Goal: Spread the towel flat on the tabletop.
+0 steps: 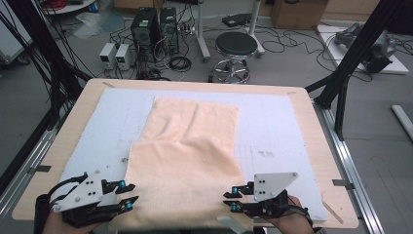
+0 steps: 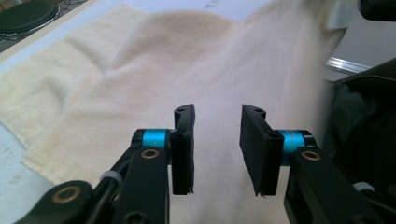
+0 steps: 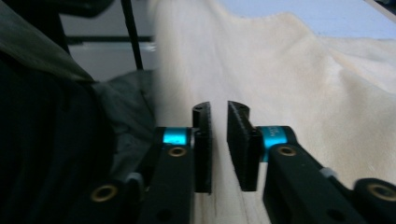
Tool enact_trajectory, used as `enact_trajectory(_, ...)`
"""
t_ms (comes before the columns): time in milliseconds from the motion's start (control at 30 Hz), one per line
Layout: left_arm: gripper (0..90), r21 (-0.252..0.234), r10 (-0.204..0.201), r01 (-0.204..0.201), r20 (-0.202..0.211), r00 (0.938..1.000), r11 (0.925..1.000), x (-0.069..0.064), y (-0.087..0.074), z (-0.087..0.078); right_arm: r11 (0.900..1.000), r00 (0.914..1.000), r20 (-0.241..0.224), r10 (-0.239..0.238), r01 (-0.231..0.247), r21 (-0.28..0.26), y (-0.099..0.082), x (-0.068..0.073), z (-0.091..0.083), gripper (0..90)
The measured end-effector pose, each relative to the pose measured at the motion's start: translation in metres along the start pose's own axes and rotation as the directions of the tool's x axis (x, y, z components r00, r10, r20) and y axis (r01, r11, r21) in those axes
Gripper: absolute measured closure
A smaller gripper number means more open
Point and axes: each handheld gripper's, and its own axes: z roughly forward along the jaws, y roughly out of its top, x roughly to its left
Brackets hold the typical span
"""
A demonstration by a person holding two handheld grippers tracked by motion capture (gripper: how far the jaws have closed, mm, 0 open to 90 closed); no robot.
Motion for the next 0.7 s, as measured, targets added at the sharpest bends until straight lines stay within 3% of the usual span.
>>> enact_trajectory(133, 60.6, 0.008, -0.059, 0.059, -0.003, 0.9982, 0.9982, 0.018, -0.023, 0.022, 0.9982, 0.999, 0.039, 0.023, -0.025, 0.054, -0.01, -0.016, 0.014, 68.6)
enact_trajectory(200, 59.1, 0.027, -0.081, 0.081, 0.006, 0.9967, 0.9964, 0.028, -0.036, 0.039, 0.9939, 0.9976, 0.064, 0.026, -0.033, 0.105, -0.018, -0.03, 0.026, 65.1)
enact_trajectory(267, 57.4, 0.044, -0.108, 0.107, 0.005, 0.9942, 0.9933, 0.039, -0.048, 0.056, 0.9859, 0.9963, 0.076, 0.039, -0.051, 0.159, -0.029, -0.046, 0.04, 62.0)
enact_trajectory(333, 55.0, 0.077, -0.105, 0.104, 0.006, 0.9945, 0.9916, 0.048, -0.056, 0.07, 0.9783, 0.9934, 0.088, 0.073, -0.088, 0.187, -0.04, -0.061, 0.054, 59.0)
enact_trajectory(433, 52.3, 0.139, -0.137, 0.132, 0.024, 0.9903, 0.9814, 0.063, -0.065, 0.091, 0.9622, 0.9884, 0.091, 0.121, -0.14, 0.234, -0.051, -0.079, 0.072, 57.3)
enact_trajectory(500, 52.4, 0.173, -0.142, 0.134, 0.032, 0.9894, 0.9757, 0.066, -0.069, 0.1, 0.9491, 0.988, 0.086, 0.128, -0.147, 0.278, -0.056, -0.083, 0.083, 59.9)
enact_trajectory(600, 59.3, 0.162, -0.122, 0.115, 0.03, 0.9921, 0.98, 0.066, -0.07, 0.101, 0.9555, 0.9889, 0.073, 0.129, -0.144, 0.257, -0.057, -0.085, 0.083, 74.5)
enact_trajectory(700, 75.1, 0.163, -0.129, 0.122, 0.035, 0.9911, 0.9792, 0.065, -0.071, 0.099, 0.959, 0.9908, 0.061, 0.121, -0.132, 0.251, -0.057, -0.083, 0.083, 84.7)
